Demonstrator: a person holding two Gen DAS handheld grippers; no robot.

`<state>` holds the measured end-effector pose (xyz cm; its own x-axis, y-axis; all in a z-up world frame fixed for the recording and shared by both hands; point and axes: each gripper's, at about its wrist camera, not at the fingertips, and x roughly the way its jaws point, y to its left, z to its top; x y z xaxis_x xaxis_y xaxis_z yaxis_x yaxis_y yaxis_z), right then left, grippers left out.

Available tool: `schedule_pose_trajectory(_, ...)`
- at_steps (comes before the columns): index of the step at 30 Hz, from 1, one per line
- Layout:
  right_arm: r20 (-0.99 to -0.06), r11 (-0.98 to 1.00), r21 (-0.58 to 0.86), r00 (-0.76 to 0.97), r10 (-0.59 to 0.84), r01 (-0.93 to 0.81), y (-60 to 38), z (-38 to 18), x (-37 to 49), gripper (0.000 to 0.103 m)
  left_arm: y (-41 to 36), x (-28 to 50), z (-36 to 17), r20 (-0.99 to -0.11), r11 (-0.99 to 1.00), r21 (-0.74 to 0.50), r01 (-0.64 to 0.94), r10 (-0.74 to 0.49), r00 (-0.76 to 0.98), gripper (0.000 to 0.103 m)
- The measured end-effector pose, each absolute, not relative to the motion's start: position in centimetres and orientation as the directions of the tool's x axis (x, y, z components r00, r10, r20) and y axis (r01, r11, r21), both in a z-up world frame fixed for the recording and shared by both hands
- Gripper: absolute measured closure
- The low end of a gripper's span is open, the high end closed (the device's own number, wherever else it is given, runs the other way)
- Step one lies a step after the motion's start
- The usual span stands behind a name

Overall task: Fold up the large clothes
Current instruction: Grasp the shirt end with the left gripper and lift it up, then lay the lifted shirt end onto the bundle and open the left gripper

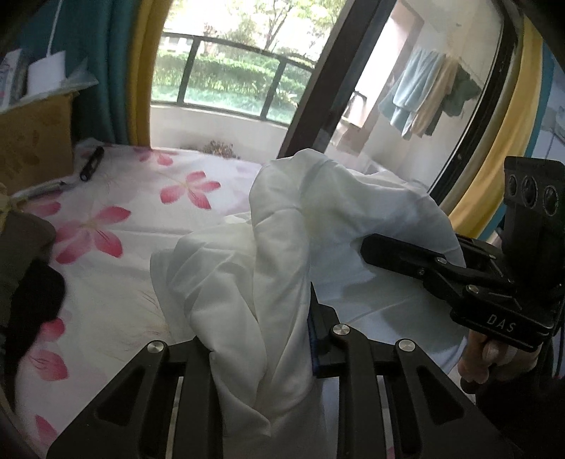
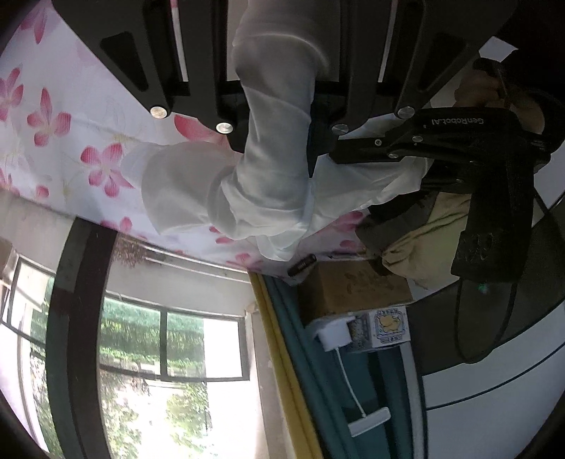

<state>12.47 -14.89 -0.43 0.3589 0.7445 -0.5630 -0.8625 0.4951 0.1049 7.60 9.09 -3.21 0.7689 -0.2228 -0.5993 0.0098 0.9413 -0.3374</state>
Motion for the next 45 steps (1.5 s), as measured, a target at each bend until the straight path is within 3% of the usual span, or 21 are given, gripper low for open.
schedule_pose_trajectory(21,-0.446,0.393,0.089,0.316,0.837,-0.915,-6.6,2.9,10.5,0.083,18.0,4.1,2.3,-0.523,0.97,-0.23,-0.083,-0.051,0.851,0.079)
schedule_pose_trajectory(26,-0.469,0.388,0.115,0.295,0.833,-0.914,-4.6,1.6,11.3,0.083,19.5,4.6,1.4,-0.547,0.976,-0.195,-0.101,-0.023,0.837,0.079)
schedule_pose_trajectory(38,-0.6,0.454,0.3,0.204,0.773,-0.839,-2.7,-5.8,15.9,0.082,22.6,7.7,-5.1,-0.666,0.954,-0.267,-0.134,-0.082,0.741,0.073)
schedule_pose_trajectory(45,-0.665,0.531,0.297,0.227,0.712,-0.794,-3.4,-8.4,17.3,0.066,22.8,9.2,-7.2,-0.712,0.95,-0.283,-0.134,-0.114,0.693,0.063)
